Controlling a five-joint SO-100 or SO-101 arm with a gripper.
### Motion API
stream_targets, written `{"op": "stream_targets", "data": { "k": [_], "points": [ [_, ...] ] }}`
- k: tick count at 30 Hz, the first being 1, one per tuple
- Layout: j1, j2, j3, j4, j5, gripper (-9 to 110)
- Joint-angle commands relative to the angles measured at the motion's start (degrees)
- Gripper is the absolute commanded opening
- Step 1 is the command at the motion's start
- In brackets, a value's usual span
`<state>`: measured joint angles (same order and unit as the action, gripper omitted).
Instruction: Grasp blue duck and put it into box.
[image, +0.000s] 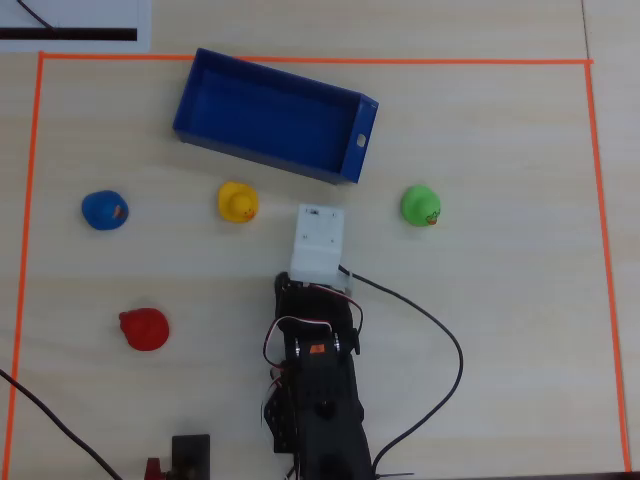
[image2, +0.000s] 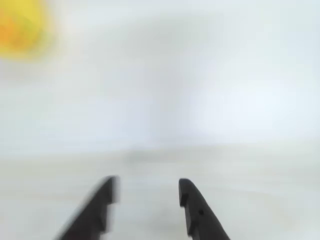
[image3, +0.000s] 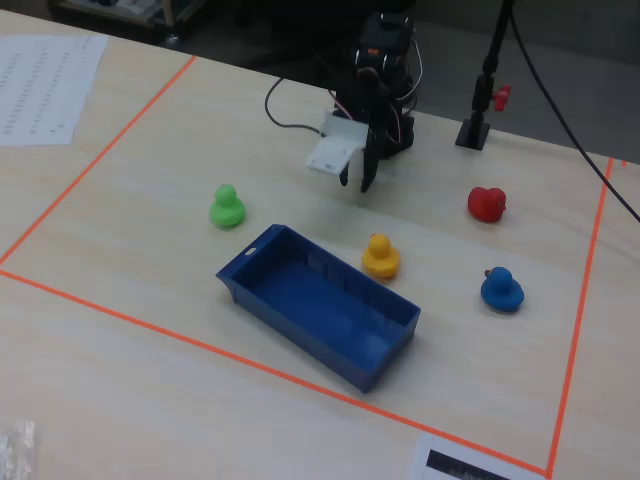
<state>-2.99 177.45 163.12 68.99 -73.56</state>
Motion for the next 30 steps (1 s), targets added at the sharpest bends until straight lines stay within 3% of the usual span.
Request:
{"op": "stream_targets", "data": {
  "k": [1,7,15,30],
  "points": [
    [-5.3,-28.8,-33.4,-0.6,3.2,37],
    [-22.1,-56.5,-64.2,6.2,14.1,41],
    [-38.2,-89.2,-85.6,3.8,24.1,42],
    [-38.6,-114.7,-102.9,-2.4,24.1,41]
  ]
}}
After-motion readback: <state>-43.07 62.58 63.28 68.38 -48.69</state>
